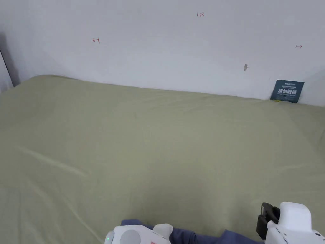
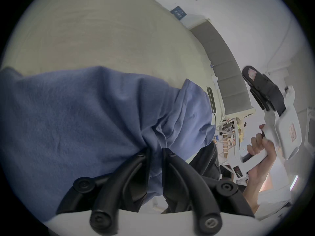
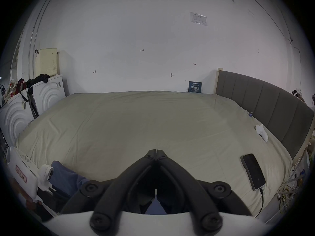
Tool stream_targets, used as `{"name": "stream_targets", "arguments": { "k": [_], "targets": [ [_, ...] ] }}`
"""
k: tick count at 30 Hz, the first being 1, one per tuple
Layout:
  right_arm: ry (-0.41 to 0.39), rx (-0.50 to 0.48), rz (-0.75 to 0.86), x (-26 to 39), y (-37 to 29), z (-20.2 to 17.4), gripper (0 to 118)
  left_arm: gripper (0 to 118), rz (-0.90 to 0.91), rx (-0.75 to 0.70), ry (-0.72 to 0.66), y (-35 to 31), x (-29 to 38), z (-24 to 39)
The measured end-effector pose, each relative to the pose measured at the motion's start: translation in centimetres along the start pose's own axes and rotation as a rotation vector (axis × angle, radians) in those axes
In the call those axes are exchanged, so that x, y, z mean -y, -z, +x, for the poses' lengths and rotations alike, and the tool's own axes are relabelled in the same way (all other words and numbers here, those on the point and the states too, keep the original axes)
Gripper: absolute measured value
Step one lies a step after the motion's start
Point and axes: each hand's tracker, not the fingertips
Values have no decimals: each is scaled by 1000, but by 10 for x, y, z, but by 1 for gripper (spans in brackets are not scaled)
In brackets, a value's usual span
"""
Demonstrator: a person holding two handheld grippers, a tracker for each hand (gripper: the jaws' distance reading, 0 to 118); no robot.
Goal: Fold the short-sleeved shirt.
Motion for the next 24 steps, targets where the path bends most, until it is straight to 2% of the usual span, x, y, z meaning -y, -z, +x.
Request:
{"name": "stream_targets", "arguments": {
  "k": [5,6,9,17,22,24],
  "targets": [
    [1,-6,0,0,0,-4,1,16,28,18,-6,-14,2,-2],
    [3,-8,0,0,0,-4,1,24,36,22,-19,-20,2,-4],
    [-3,-13,13,0,-3,-6,1,80,112,31,-22,-58,4,-15],
    [-26,-18,71,-10,-8,-11,1,84,333,-5,-195,-168,17,-107],
    [-24,-29,70,-11,-4,-16,1,84,280,140,-356,-155,25,-155],
    [-23,-32,68,-11,-4,-18,1,84,209,173,-368,-136,26,-161]
  ]
}}
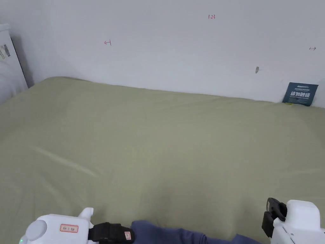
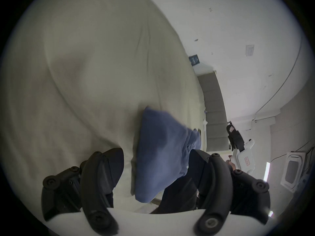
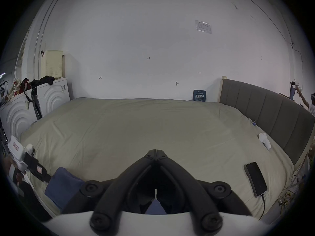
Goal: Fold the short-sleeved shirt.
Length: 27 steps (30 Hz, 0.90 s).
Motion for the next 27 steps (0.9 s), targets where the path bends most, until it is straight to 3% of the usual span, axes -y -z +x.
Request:
{"name": "stream_targets", "arguments": {
  "k": [5,7,8,9,11,12,18,25,27],
  "targets": [
    [-11,-3,-4,1,0,-3,1,80,17,121,-9,18,5,-7],
    [-14,-4,-8,1,0,-4,1,49,-8,126,-9,27,6,-7],
    [-13,-5,-9,2,0,-4,1,23,-21,89,20,31,8,-5],
    [-13,-4,-11,2,0,-4,1,12,-40,30,49,37,9,-4],
    [-10,-5,-13,2,0,-5,1,11,-29,15,44,41,12,-9],
    [-10,-6,-14,2,0,-5,1,11,-2,92,-3,37,14,-11],
    [-25,-5,-11,1,-2,-2,1,10,43,75,67,12,16,7],
    [-23,-6,-6,-1,-2,2,1,10,108,-5,192,-44,1,50],
    [-25,-9,-2,-2,-2,2,1,10,152,-84,228,-74,-1,56]
  ]
}}
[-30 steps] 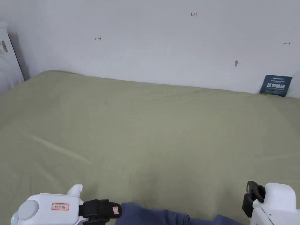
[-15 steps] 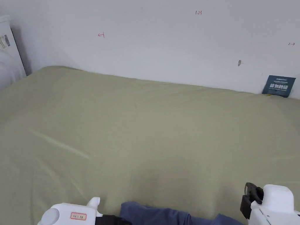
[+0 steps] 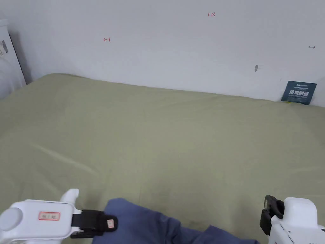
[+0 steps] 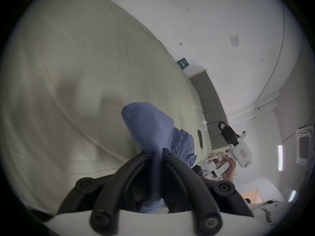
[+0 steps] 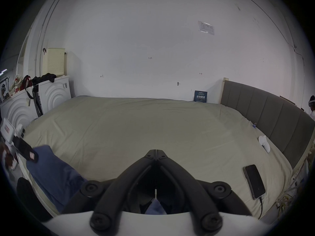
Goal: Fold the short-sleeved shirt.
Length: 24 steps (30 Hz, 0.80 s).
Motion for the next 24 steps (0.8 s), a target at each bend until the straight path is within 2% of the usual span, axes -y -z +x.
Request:
{"name": "stream_targets", "arguments": {
  "k": [4,8,14,20,24],
  "targets": [
    [-1,-9,3,-2,2,-1,1,10,20,-168,41,-55,-12,8],
    [-2,-23,2,-2,5,-6,1,10,19,-259,81,-74,-9,40],
    [4,-35,-1,0,7,-11,1,10,1,-236,154,-61,-9,86],
    [-11,-43,-10,2,6,-16,1,10,-70,-187,226,-17,-8,141],
    [-15,-42,-15,3,5,-16,1,10,-123,-167,248,18,-9,157]
  ]
}}
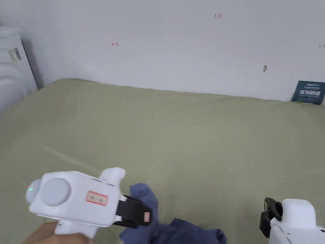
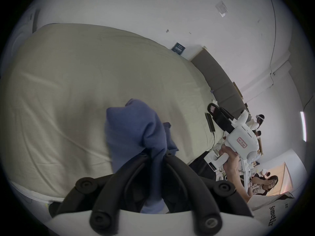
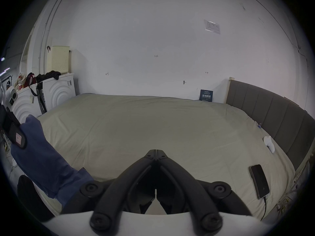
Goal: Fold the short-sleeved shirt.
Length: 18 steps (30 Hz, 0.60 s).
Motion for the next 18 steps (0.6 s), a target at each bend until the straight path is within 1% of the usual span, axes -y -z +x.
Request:
{"name": "stream_targets", "arguments": {
  "k": [4,10,14,15,16,17,18],
  "targets": [
    [-3,2,-6,2,-2,0,1,10,-96,-7,50,50,-2,32],
    [3,15,-13,6,-6,5,1,10,-208,-88,58,138,3,66],
    [8,26,-18,8,-8,10,1,11,-251,-125,35,176,7,71],
    [10,28,-19,9,-8,12,1,13,-261,-133,35,184,10,71],
    [12,29,-20,9,-8,13,1,17,-270,-146,36,189,12,70],
    [14,31,-21,9,-8,14,1,29,-275,-142,39,193,14,69],
    [15,34,-21,9,-8,15,1,55,-280,-134,38,192,15,67]
  ]
}}
